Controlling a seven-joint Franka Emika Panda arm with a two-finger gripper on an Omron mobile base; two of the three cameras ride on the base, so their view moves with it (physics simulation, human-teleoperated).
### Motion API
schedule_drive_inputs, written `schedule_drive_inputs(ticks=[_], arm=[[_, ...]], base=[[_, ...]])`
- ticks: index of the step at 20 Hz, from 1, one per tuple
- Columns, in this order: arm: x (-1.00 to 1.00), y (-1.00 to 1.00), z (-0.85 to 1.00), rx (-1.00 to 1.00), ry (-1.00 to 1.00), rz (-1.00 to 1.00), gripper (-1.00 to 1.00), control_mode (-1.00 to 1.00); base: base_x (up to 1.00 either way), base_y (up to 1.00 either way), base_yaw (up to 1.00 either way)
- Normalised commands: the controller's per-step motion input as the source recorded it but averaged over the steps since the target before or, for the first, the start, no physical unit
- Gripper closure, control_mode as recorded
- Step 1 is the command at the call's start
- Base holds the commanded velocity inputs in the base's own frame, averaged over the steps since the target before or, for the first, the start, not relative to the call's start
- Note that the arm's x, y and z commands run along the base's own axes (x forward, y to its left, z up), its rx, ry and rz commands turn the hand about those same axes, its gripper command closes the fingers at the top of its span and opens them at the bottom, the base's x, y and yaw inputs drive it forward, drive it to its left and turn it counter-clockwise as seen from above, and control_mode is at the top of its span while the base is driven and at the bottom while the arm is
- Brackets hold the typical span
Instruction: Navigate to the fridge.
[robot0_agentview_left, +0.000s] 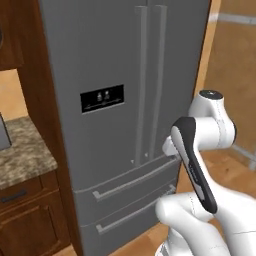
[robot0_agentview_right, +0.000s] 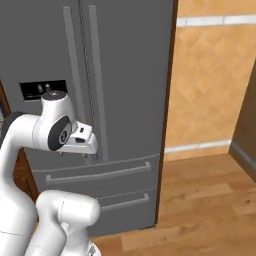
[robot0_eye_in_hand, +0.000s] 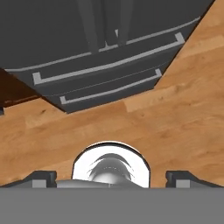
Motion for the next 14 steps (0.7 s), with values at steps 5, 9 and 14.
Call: schedule_drive_inputs(ticks=[5, 9, 14], arm=[[0.00, 0.00, 0.00, 0.00, 0.00, 0.00, -1.00, 1.00], [0.00, 0.00, 0.00, 0.00, 0.00, 0.00, -1.00, 1.00], [0.00, 0.00, 0.00, 0.00, 0.00, 0.00, -1.00, 1.00]], base=[[0.57, -0.25, 0.25], [0.59, -0.13, 0.21], [0.48, -0.25, 0.24]])
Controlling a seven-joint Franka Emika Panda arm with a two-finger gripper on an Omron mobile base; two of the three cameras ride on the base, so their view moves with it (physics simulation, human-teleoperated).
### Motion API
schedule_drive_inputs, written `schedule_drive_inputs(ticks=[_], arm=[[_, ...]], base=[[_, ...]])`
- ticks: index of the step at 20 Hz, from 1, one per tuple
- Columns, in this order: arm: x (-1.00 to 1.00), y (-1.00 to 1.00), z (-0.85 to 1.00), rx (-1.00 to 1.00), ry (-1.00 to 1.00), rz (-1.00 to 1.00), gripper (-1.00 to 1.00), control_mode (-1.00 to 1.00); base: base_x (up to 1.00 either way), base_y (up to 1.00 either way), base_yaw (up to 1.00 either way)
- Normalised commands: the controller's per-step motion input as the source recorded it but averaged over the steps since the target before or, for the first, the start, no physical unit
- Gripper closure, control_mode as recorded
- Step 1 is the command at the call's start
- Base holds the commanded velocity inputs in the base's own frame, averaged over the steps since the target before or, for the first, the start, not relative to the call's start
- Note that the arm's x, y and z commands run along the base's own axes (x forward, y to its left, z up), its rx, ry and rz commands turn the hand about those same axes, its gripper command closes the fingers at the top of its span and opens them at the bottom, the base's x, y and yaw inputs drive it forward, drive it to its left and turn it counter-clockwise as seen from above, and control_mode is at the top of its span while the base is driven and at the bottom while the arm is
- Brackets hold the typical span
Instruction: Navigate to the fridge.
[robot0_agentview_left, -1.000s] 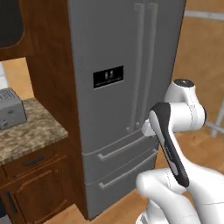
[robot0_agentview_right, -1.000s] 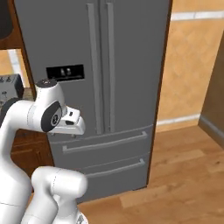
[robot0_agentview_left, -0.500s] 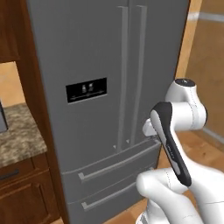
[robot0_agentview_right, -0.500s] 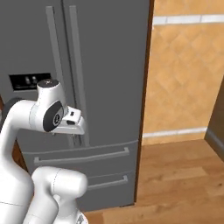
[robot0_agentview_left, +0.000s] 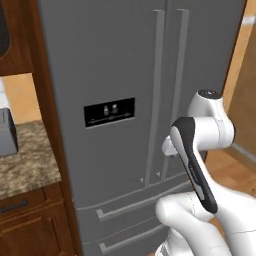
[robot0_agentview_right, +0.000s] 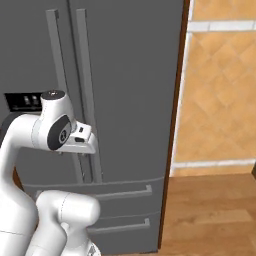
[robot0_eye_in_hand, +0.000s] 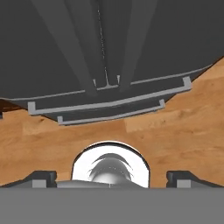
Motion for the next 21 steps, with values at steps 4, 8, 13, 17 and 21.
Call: schedule_drive_inputs(ticks=[4, 8, 13, 17, 21], arm=[[0.00, 0.00, 0.00, 0.00, 0.00, 0.00, -1.00, 1.00], [0.00, 0.00, 0.00, 0.00, 0.00, 0.00, -1.00, 1.00], [0.00, 0.00, 0.00, 0.00, 0.00, 0.00, -1.00, 1.00], [0.00, 0.00, 0.00, 0.00, 0.00, 0.00, -1.00, 1.00], [0.00, 0.00, 0.00, 0.00, 0.00, 0.00, -1.00, 1.00]], base=[[0.31, -0.39, 0.28], [0.23, -0.35, 0.30], [0.31, -0.06, 0.20], [0.35, 0.00, 0.08], [0.38, 0.00, 0.08]])
